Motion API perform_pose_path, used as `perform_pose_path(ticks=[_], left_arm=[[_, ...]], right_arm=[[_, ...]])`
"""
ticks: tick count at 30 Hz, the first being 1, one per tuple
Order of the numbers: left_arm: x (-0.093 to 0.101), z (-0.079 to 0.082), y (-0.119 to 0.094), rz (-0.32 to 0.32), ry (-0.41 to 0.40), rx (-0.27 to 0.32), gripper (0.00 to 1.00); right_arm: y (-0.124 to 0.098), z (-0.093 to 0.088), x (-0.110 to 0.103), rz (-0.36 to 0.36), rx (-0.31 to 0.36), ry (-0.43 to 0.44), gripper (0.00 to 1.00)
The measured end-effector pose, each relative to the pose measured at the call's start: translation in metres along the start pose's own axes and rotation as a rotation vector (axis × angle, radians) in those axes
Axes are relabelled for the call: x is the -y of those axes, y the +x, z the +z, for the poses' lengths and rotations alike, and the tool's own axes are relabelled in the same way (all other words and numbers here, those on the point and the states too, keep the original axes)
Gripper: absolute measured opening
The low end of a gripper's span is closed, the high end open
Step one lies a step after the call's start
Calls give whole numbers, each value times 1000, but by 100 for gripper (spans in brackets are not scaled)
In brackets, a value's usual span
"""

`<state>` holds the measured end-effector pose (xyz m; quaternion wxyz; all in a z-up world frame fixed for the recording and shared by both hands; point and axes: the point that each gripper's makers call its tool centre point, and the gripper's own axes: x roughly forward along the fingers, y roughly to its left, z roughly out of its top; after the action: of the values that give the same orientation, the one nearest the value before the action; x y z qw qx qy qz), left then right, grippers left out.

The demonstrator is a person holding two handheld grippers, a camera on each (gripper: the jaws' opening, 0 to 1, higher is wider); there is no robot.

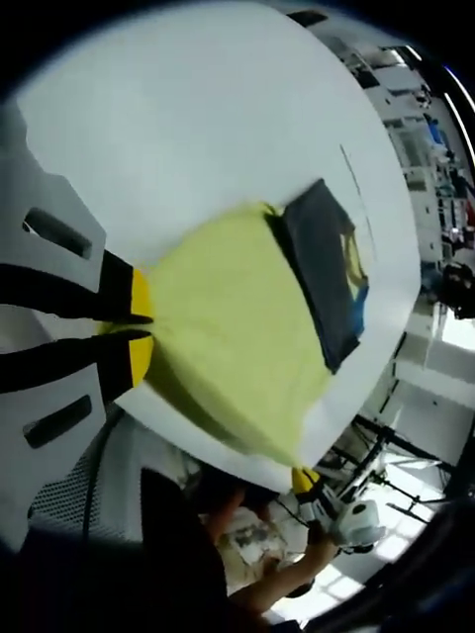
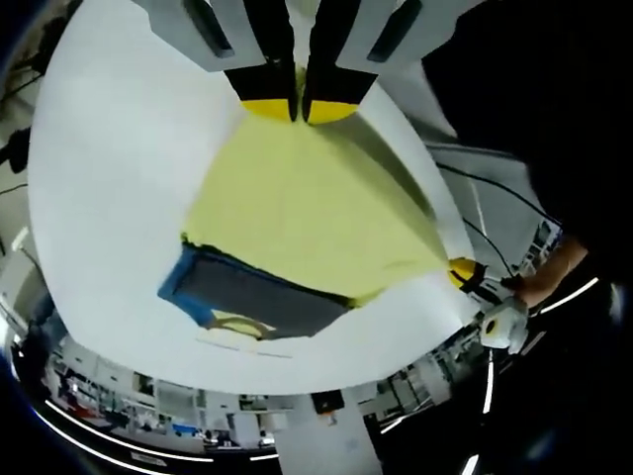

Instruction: Fold the garment on the visible template until the final outline fits inside the template.

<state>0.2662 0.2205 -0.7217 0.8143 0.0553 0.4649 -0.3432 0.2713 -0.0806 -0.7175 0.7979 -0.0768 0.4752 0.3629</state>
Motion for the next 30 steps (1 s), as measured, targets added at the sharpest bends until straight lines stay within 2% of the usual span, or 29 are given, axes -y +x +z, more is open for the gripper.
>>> perform_pose_path(ticks=[16,23,30], left_arm=[[12,-4,-21,-42,-34,-42,1],[5,9,-20,-26,-8,-23,1],[-4,26,-17,-7,16,13,1]], right_arm=[[-18,5,-17,31,-38,-26,0],[-18,14,-13,25,-35,-47,0],[-14,27,-1,-6,-18,-83,0]])
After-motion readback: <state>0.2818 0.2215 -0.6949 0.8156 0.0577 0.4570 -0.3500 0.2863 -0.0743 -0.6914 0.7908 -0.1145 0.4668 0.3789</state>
